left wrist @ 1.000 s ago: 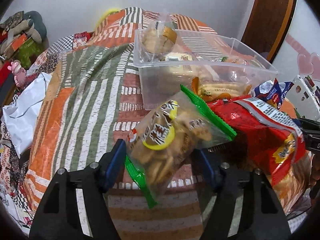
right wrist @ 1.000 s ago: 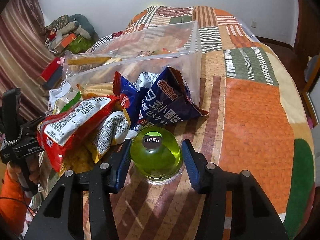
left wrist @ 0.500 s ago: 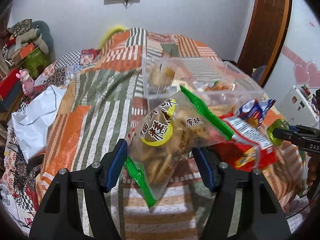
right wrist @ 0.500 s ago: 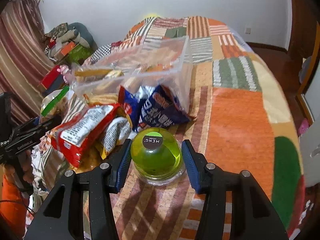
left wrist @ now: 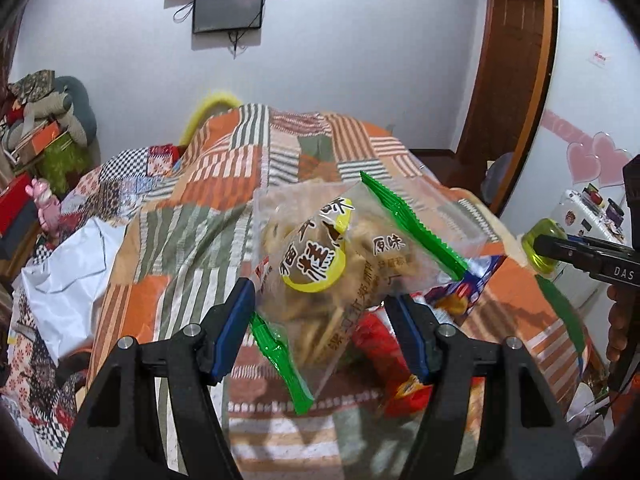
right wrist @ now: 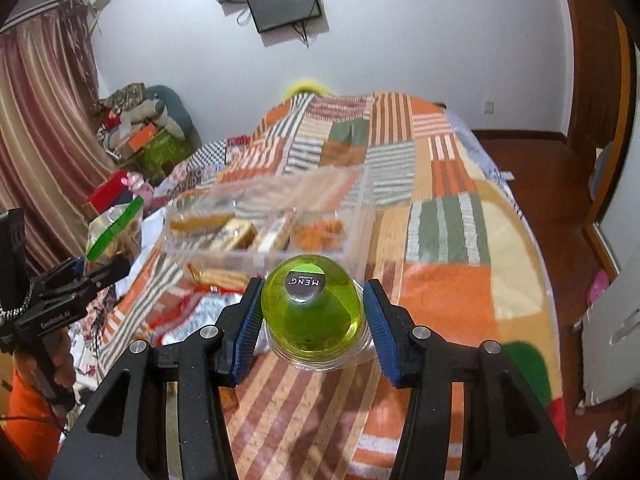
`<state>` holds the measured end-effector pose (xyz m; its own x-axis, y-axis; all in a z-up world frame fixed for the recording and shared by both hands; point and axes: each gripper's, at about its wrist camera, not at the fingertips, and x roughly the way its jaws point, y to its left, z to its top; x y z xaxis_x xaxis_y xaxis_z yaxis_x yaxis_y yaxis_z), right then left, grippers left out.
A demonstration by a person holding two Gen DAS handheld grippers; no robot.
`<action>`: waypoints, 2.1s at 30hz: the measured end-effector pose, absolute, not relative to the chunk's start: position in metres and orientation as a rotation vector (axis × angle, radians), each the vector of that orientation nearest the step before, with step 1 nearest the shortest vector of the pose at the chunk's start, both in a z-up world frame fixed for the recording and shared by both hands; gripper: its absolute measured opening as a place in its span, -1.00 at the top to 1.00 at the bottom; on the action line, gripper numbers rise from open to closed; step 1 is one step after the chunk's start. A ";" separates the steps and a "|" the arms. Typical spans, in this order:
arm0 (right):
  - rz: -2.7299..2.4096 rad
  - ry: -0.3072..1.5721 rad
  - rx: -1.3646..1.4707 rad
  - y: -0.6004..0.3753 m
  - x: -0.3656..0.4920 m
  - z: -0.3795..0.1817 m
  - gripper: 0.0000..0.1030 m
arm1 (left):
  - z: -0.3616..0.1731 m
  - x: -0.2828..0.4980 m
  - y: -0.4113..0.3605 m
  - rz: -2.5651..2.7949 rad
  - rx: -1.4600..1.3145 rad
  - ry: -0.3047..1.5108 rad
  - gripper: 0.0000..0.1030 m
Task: Organize snacks
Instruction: 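Place the cracker bag and jelly cup into the clear box and release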
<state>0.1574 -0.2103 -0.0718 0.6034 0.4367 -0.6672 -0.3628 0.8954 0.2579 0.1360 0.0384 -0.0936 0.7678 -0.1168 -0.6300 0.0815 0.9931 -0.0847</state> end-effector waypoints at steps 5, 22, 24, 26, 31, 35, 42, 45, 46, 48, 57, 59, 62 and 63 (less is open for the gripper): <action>0.479 0.757 0.098 -0.205 0.166 -0.060 0.09 | -0.082 0.148 0.029 -0.131 -0.053 0.662 -0.29; 0.526 0.740 0.090 -0.180 0.207 -0.063 0.09 | -0.087 0.209 0.006 -0.195 -0.080 0.700 -0.29; 0.527 0.751 0.095 -0.178 0.213 -0.068 0.09 | -0.092 0.217 0.006 -0.183 -0.086 0.715 -0.29; 0.531 0.767 0.098 -0.175 0.220 -0.071 0.09 | -0.098 0.226 0.007 -0.180 -0.100 0.736 -0.29; 0.543 0.822 0.074 -0.162 0.236 -0.086 0.09 | -0.112 0.245 0.008 -0.184 -0.125 0.792 -0.29; 0.559 0.858 0.061 -0.154 0.246 -0.095 0.09 | -0.120 0.253 0.007 -0.181 -0.131 0.812 -0.29; 0.581 0.916 0.044 -0.145 0.259 -0.107 0.09 | -0.132 0.265 0.007 -0.182 -0.138 0.855 -0.30; 0.581 0.936 0.026 -0.141 0.260 -0.112 0.09 | -0.134 0.265 0.004 -0.173 -0.113 0.851 -0.31; 0.581 0.945 0.026 -0.140 0.260 -0.114 0.08 | -0.134 0.266 0.003 -0.173 -0.111 0.854 -0.32; 0.575 0.948 0.029 -0.140 0.260 -0.116 0.05 | -0.136 0.266 0.004 -0.178 -0.124 0.862 -0.33; 0.542 0.882 0.012 -0.148 0.252 -0.098 -0.11 | -0.124 0.257 0.014 -0.168 -0.184 0.837 -0.47; 0.540 0.873 0.005 -0.150 0.249 -0.095 -0.11 | -0.120 0.253 0.015 -0.164 -0.184 0.828 -0.47; 0.543 0.859 0.001 -0.153 0.240 -0.088 -0.12 | -0.114 0.245 0.016 -0.156 -0.174 0.815 -0.48; 0.543 0.853 0.000 -0.154 0.237 -0.086 -0.13 | -0.113 0.243 0.016 -0.155 -0.170 0.814 -0.49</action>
<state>0.2374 -0.1542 -0.0861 0.5309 0.4547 -0.7151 -0.4549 0.8649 0.2122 0.2430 0.0162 -0.1126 0.6767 -0.2024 -0.7079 0.0724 0.9751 -0.2096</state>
